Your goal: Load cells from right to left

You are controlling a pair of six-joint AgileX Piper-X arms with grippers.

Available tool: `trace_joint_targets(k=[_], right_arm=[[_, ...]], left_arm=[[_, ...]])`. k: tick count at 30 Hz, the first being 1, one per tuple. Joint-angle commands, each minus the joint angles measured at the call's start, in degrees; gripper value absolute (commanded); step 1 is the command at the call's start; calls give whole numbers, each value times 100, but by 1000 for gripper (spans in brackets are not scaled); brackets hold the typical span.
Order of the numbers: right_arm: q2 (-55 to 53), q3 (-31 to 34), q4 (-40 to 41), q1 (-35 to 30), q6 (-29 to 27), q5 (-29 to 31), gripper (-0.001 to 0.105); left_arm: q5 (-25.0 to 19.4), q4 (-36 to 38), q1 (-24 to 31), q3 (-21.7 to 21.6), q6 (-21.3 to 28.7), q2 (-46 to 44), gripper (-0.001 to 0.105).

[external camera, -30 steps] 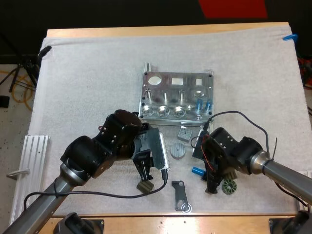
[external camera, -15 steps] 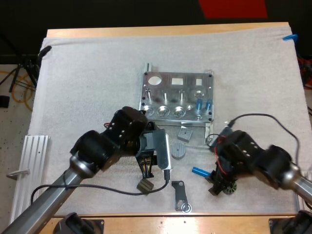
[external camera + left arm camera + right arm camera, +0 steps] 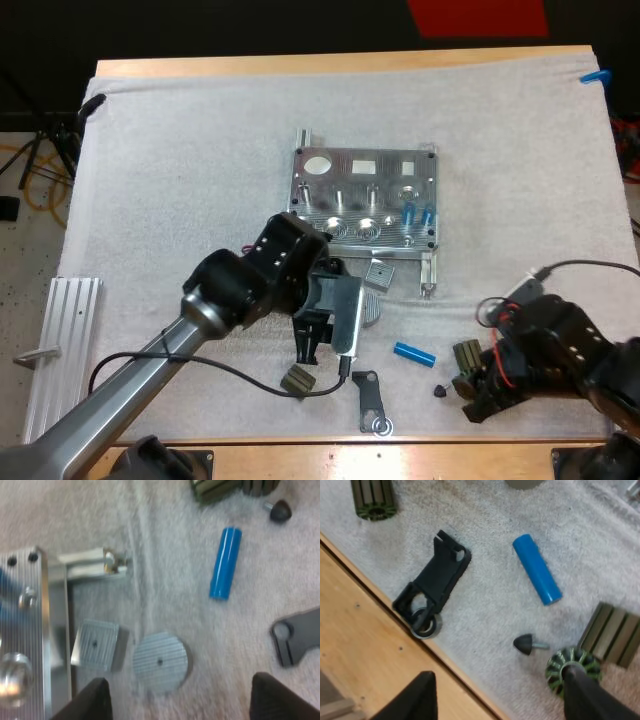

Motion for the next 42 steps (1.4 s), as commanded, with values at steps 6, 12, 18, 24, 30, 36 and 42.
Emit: trace_joint_targets(k=[6, 12, 18, 24, 30, 36, 42], right_arm=[[-560, -39, 89, 3, 416, -49, 55], [-685, -39, 139, 3, 646, -49, 55], [-685, -39, 137, 3, 625, -49, 55], [-685, -39, 137, 3, 625, -49, 55], [-685, -39, 137, 3, 625, -37, 55], [-685, -39, 137, 3, 625, -37, 55], [-685, -39, 137, 3, 625, -37, 55]], left_arm=[[165, -130, -21, -4, 580, 441, 58], [406, -482, -208, -4, 622, 916, 58], [406, -934, -568, -4, 638, 1430, 58], [406, -1286, -831, -4, 638, 1895, 58], [406, -1333, -1081, -4, 638, 2171, 58], [395, -1611, -1105, -4, 611, 2424, 58], [343, -1685, -1105, -4, 612, 2641, 58]])
